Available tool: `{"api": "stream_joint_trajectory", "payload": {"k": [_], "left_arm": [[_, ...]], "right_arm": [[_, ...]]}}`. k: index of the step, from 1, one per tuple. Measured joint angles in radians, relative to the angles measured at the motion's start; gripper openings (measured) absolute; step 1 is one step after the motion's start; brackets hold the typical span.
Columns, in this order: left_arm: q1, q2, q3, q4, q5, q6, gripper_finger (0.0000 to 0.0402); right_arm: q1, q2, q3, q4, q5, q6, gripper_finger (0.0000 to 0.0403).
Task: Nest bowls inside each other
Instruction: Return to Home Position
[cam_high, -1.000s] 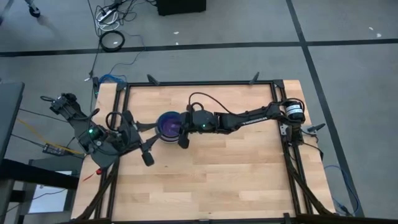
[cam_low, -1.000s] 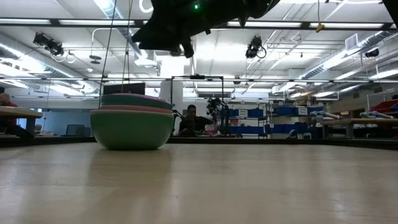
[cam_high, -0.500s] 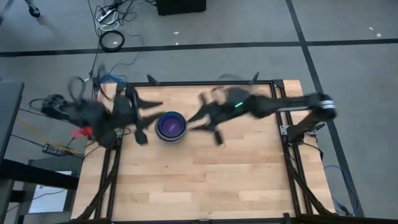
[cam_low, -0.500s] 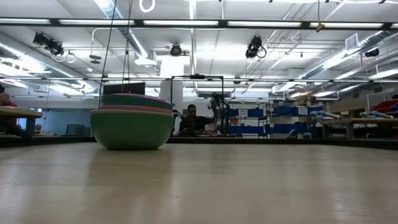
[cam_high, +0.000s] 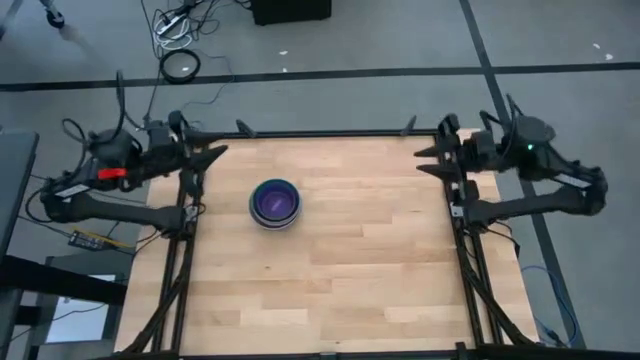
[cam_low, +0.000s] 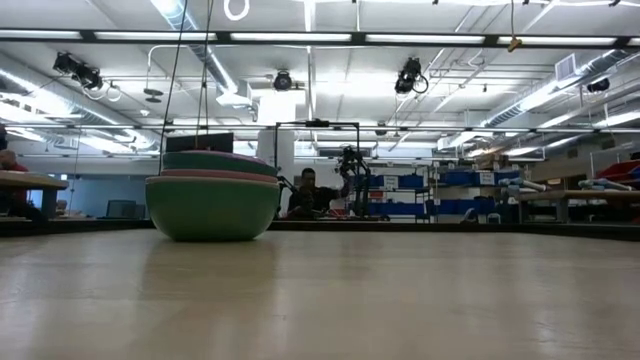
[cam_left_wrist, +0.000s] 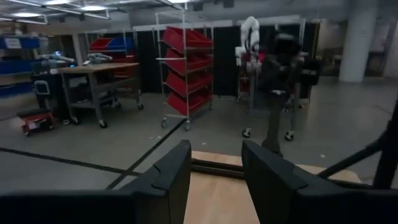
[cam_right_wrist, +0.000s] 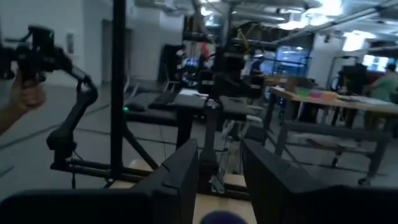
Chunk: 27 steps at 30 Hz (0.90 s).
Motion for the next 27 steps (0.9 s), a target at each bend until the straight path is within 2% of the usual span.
{"api": "stream_joint_trajectory", "payload": {"k": [4, 6, 11, 14, 20, 27], "left_arm": [[-0.003, -0.15, -0.226, 0.14, 0.008, -0.051, 0.0152], [-0.01, -0.229, -0.369, 0.241, 0.052, -0.089, 0.0152], [-0.041, -0.36, -0.667, 0.502, 0.089, -0.113, 0.0152], [-0.056, -0.407, -0.766, 0.55, 0.051, -0.097, 0.0152], [-0.078, -0.414, -0.92, 0.543, 0.025, -0.067, 0.0152], [-0.082, -0.419, -1.101, 0.752, 0.002, -0.04, 0.0152]], "right_arm": [[-0.018, -0.15, -0.242, 0.13, 0.003, 0.073, 0.0114], [-0.024, -0.199, -0.358, 0.216, -0.004, 0.108, 0.0114], [-0.026, -0.235, -0.61, 0.47, -0.032, 0.174, 0.0113], [-0.026, -0.215, -0.73, 0.589, -0.034, 0.185, 0.0114], [-0.026, -0.18, -0.903, 0.787, -0.033, 0.175, 0.0113], [-0.022, -0.18, -1.041, 0.909, -0.04, 0.196, 0.0114]]}}
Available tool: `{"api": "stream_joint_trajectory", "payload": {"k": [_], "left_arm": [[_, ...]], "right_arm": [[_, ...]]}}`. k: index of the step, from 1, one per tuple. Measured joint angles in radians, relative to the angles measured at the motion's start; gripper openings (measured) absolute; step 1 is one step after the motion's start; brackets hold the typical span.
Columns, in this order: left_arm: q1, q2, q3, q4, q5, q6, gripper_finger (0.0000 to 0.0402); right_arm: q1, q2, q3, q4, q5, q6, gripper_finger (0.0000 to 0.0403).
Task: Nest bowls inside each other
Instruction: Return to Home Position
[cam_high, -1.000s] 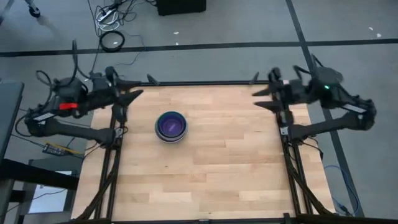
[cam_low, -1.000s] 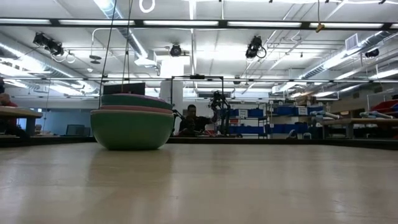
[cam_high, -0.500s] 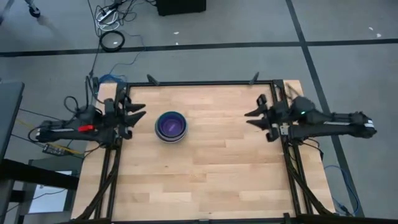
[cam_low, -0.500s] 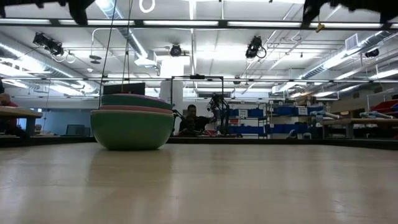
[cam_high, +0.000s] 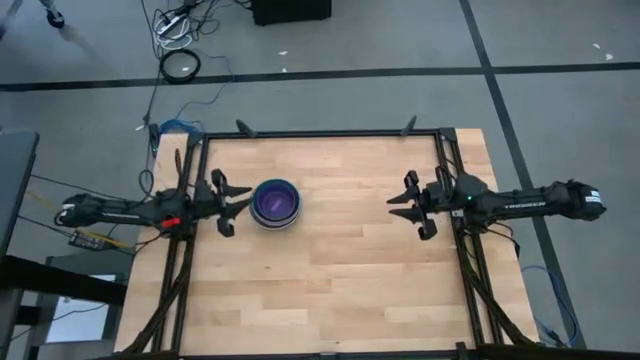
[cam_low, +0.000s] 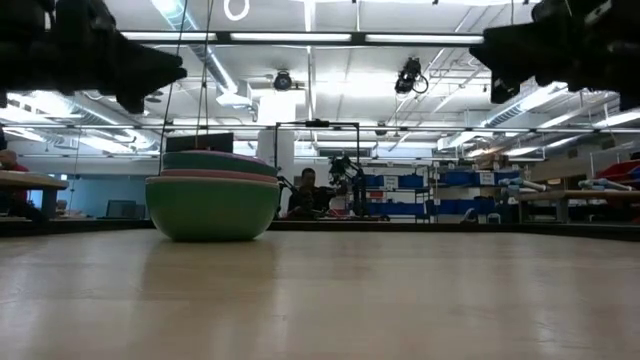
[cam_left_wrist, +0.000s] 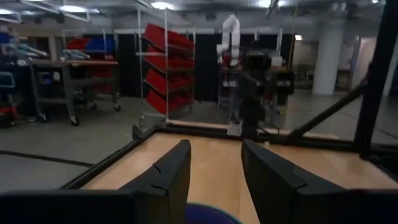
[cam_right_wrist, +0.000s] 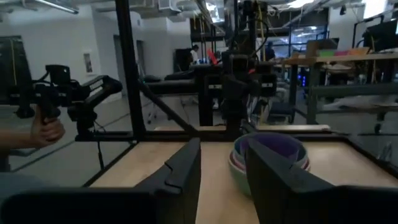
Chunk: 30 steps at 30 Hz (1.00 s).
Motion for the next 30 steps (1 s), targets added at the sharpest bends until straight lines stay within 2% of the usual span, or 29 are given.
{"api": "stream_joint_trajectory", "payload": {"k": [2, 7, 17, 21, 26, 30], "left_arm": [[0.0, -0.001, -0.051, 0.055, -0.015, -0.005, 0.0152], [0.0, 0.002, -0.05, -0.044, -0.029, -0.025, 0.0152], [0.0, 0.003, -0.05, -0.071, -0.052, -0.044, 0.0152], [0.0, 0.002, -0.05, -0.069, -0.052, -0.05, 0.0152], [0.0, 0.002, -0.05, -0.066, -0.052, -0.052, 0.0152], [0.0, 0.003, -0.05, -0.067, -0.052, -0.059, 0.0152]], "right_arm": [[0.0, -0.001, -0.029, 0.03, -0.008, 0.006, 0.0113], [0.005, 0.0, -0.101, 0.074, -0.031, -0.017, 0.0114], [-0.024, -0.043, -0.102, 0.17, -0.073, 0.005, 0.0112], [-0.074, -0.114, -0.102, 0.174, -0.067, 0.059, 0.0112], [-0.127, -0.181, -0.102, 0.134, -0.18, 0.073, 0.0112], [-0.147, -0.216, -0.102, 0.064, -0.191, 0.046, 0.0112]]}}
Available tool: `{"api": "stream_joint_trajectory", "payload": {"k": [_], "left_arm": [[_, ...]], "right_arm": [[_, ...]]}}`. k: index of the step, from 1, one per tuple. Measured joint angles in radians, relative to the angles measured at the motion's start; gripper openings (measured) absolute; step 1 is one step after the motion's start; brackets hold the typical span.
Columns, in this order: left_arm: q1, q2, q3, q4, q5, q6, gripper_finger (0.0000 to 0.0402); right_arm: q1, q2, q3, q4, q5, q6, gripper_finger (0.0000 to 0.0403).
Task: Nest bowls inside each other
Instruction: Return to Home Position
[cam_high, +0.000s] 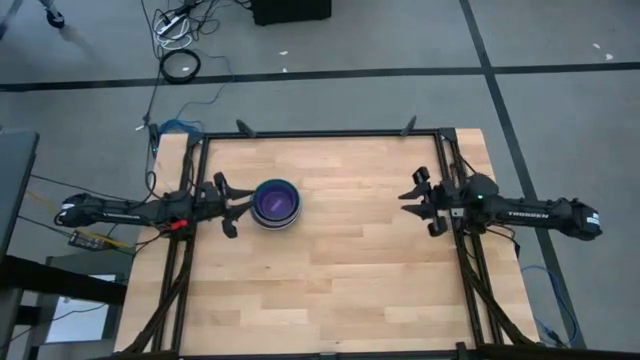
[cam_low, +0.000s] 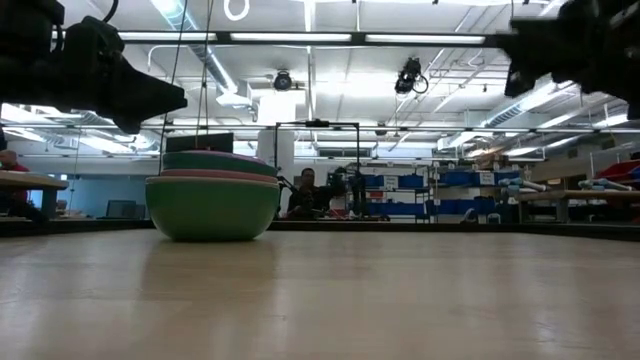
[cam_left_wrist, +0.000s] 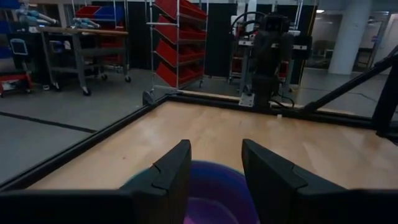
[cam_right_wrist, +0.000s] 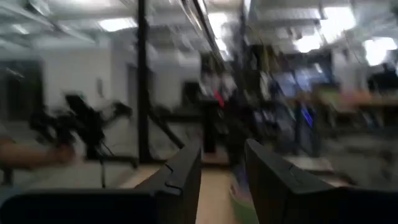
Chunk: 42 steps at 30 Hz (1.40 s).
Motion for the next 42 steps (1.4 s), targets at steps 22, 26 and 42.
{"api": "stream_joint_trajectory", "payload": {"k": [22, 26, 42], "left_arm": [[0.0, 0.002, 0.0, -0.123, -0.051, -0.096, 0.0152], [0.0, 0.002, 0.0, -0.123, -0.051, -0.096, 0.0152], [0.0, 0.002, 0.0, -0.123, -0.051, -0.096, 0.0152]], "right_arm": [[0.074, 0.052, 0.0, -0.347, 0.131, -0.125, 0.0112], [0.074, 0.052, 0.0, -0.347, 0.131, -0.126, 0.0112], [0.074, 0.052, -0.001, -0.347, 0.132, -0.128, 0.0112]]}}
